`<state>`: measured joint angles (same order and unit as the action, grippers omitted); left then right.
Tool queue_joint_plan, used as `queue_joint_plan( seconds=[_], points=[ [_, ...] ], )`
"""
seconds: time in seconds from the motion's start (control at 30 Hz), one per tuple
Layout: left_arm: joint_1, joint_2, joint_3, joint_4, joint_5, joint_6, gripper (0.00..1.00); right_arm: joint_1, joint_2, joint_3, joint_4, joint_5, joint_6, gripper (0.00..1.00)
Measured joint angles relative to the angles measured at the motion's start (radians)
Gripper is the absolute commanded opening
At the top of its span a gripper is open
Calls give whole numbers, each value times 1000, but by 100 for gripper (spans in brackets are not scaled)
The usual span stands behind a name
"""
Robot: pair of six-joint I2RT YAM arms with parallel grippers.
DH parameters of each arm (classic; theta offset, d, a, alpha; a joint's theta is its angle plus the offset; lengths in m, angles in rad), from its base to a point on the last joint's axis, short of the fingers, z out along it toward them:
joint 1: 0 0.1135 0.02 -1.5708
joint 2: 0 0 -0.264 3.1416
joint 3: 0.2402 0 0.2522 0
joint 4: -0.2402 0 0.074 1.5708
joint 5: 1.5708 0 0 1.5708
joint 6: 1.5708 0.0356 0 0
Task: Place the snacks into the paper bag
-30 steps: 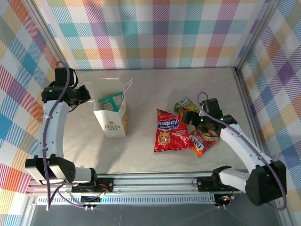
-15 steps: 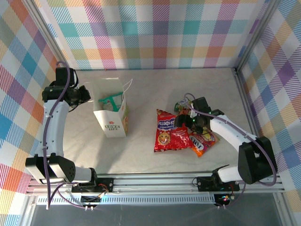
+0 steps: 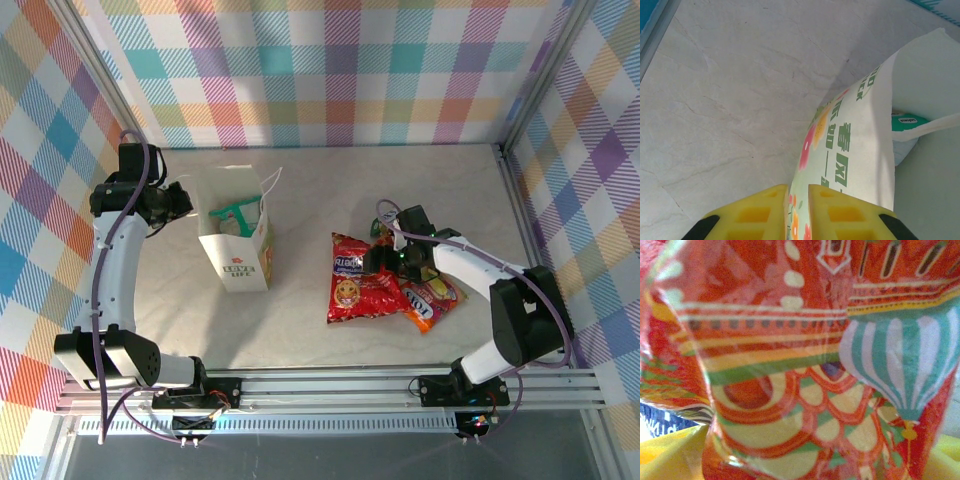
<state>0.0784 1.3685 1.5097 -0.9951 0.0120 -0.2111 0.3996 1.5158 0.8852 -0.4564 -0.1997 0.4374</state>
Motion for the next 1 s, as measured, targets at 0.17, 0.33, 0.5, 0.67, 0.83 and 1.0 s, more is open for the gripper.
queue_joint_plan(
  seconds=[0.17,0.33,0.5,0.67,0.83,1.0],
  points=[
    [-2,1,0,0,-5,0,18,1,0,0,0,9,8,82],
    [-4,1,0,0,-8,3,18,1,-6,0,-2,16,9,66],
    [-5,1,0,0,-7,3,18,10,-30,4,-13,19,-2,49],
    [-5,1,0,0,-7,3,18,10,-36,13,-27,18,-6,36],
    [-5,1,0,0,-7,3,18,11,-40,38,-45,7,-8,29],
    [-5,2,0,0,-7,3,19,24,-43,57,-73,8,-9,24]
  ],
)
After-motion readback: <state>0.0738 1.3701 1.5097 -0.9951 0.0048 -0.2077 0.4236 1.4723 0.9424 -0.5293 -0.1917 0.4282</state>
